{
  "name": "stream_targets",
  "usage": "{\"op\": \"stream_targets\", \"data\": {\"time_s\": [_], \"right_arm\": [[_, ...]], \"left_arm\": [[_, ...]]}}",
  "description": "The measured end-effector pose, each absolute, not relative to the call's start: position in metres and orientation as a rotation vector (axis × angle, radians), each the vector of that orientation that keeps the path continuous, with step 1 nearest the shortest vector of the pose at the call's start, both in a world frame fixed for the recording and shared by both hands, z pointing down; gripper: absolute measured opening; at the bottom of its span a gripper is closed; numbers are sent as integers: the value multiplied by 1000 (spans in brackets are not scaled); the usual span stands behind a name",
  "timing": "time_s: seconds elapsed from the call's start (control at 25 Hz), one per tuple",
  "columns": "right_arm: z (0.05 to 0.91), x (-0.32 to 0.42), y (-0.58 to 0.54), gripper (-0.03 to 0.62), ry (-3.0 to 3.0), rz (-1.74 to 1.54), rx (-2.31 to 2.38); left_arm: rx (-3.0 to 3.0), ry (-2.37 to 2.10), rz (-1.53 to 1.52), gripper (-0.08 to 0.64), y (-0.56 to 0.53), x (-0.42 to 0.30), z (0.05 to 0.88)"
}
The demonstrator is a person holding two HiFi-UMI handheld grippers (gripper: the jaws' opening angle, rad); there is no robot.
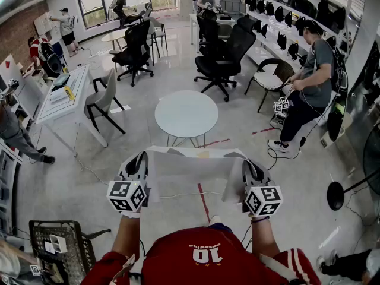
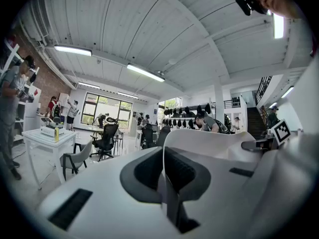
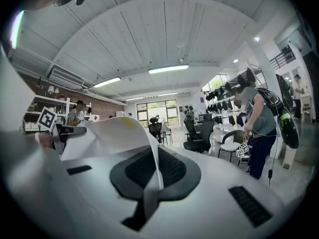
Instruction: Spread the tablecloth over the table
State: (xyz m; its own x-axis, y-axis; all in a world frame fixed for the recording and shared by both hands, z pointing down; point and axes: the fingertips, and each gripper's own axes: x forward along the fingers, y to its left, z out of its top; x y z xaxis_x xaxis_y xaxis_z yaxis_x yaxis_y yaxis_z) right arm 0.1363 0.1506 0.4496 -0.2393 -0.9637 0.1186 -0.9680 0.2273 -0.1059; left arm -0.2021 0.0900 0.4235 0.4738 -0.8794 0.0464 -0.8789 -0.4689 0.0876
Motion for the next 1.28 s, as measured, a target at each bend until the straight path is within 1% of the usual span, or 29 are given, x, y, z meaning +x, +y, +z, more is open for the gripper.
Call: {"op": "stream_targets", "data": {"time_s": [1.28], "right_arm": [[441, 137, 161, 15, -2456, 235, 1951]], "left_arm": [[2615, -1548, -41, 9, 93, -202, 417]]}}
